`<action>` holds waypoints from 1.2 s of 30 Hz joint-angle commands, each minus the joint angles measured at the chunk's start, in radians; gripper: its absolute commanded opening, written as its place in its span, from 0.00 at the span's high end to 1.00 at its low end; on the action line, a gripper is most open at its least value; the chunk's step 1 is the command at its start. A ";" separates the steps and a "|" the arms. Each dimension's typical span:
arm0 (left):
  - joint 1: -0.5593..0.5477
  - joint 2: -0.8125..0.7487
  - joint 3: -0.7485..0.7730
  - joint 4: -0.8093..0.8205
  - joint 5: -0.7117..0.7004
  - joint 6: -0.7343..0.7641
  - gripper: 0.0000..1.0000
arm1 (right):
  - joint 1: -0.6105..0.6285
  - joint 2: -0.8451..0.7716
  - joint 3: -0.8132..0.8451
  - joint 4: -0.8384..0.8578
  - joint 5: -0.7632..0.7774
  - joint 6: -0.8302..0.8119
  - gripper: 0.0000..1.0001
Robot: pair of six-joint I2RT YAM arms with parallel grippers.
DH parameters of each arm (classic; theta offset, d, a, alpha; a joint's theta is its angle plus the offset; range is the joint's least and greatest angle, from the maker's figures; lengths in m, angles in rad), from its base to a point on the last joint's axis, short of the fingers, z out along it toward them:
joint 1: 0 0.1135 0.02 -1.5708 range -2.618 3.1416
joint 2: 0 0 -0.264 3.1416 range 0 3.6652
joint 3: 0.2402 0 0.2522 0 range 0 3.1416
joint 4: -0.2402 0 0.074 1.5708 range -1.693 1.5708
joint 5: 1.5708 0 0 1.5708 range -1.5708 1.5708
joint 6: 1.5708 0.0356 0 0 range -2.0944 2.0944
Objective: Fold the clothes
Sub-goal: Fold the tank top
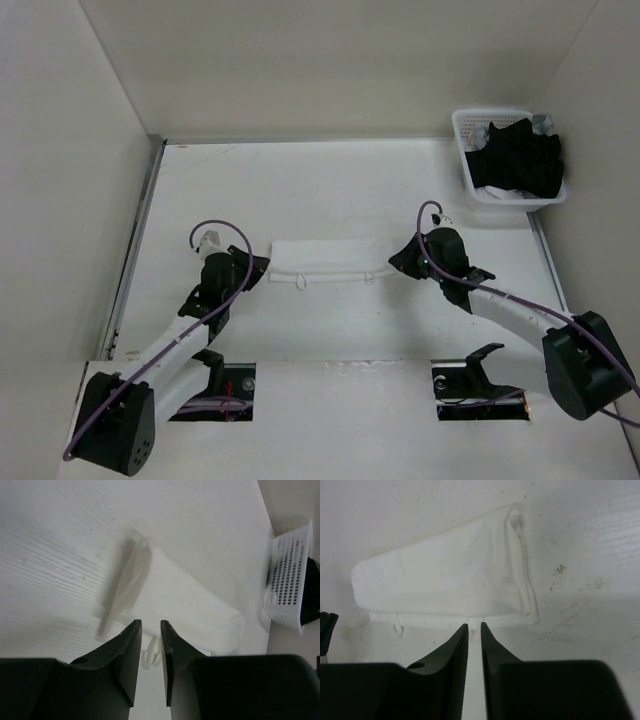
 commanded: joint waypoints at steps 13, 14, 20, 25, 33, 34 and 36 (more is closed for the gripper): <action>-0.104 0.571 0.182 0.394 -0.112 0.000 0.81 | -0.073 0.418 0.168 0.288 -0.044 0.025 0.94; -0.087 0.582 0.162 0.415 -0.103 -0.003 0.81 | -0.082 0.408 0.149 0.302 -0.040 0.033 0.94; -0.041 0.610 0.087 0.517 -0.045 0.000 0.81 | -0.103 0.373 0.074 0.341 -0.050 0.062 0.92; -0.010 0.544 0.070 0.560 0.058 0.004 0.78 | -0.109 0.271 0.019 0.336 -0.055 0.051 0.73; -0.013 0.352 0.073 0.448 0.089 0.046 0.70 | -0.106 0.270 -0.024 0.293 -0.052 0.086 0.50; -0.015 0.341 0.076 0.439 0.089 0.055 0.70 | -0.106 0.293 -0.014 0.288 -0.056 0.091 0.50; -0.016 0.324 0.080 0.425 0.090 0.061 0.70 | -0.103 0.324 0.002 0.282 -0.066 0.108 0.51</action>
